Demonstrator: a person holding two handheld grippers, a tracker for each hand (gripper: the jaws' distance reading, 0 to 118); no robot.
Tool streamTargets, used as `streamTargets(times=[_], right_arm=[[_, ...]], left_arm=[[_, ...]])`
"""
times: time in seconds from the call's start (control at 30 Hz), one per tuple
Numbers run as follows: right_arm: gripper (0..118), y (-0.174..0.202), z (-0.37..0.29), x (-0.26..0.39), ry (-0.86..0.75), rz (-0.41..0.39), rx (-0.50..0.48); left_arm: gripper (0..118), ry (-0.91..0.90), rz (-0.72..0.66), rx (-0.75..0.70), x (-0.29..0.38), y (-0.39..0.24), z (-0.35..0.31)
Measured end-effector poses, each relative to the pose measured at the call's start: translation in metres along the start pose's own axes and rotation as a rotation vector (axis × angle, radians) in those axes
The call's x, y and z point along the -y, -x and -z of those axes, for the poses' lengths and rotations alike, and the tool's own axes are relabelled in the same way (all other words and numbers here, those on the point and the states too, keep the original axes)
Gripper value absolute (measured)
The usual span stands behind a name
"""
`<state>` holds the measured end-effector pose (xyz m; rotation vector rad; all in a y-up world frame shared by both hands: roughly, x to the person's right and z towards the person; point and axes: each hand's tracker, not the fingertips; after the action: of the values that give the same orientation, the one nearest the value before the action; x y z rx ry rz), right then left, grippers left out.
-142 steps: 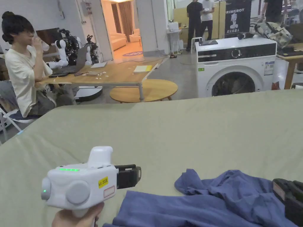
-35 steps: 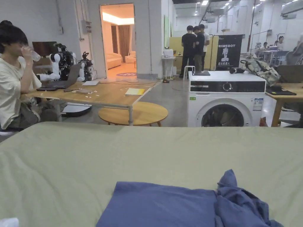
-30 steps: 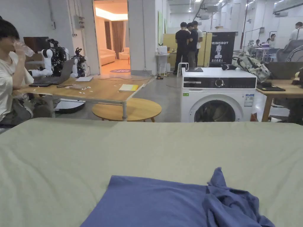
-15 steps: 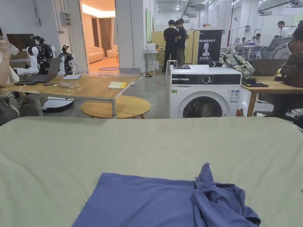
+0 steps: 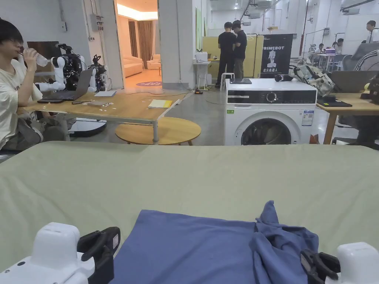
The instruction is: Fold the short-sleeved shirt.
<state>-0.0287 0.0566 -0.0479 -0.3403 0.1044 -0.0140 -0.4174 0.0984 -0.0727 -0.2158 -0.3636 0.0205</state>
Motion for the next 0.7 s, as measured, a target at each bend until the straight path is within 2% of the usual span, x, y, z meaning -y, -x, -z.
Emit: streamTargets(times=[0.1, 0.2, 0.23, 0.3, 0.4, 0.5, 0.7], right_arm=[[0, 0.004, 0.004, 0.003, 0.006, 0.001, -0.013], [0, 0.001, 0.004, 0.005, 0.021, 0.007, -0.032], [0, 0.000, 0.003, 0.007, 0.029, 0.010, -0.045], [0, -0.003, 0.000, 0.011, 0.042, 0.010, -0.054], [0, -0.008, -0.004, 0.020, 0.064, 0.022, -0.061], [0, -0.010, -0.006, 0.027, 0.089, 0.058, -0.068], [0, -0.019, -0.010, 0.034, 0.129, 0.074, -0.055]], left_arm=[[0, 0.011, 0.017, -0.009, 0.002, 0.001, -0.007], [0, 0.022, -0.013, -0.005, 0.005, 0.030, -0.016], [6, 0.041, -0.062, -0.021, 0.008, 0.042, -0.021], [54, 0.146, -0.149, -0.069, 0.017, 0.069, -0.026], [54, 0.228, -0.218, -0.122, 0.043, 0.097, -0.039], [54, 0.367, -0.213, -0.164, 0.077, 0.114, -0.038], [54, 0.529, -0.285, -0.143, 0.131, 0.126, -0.013]])
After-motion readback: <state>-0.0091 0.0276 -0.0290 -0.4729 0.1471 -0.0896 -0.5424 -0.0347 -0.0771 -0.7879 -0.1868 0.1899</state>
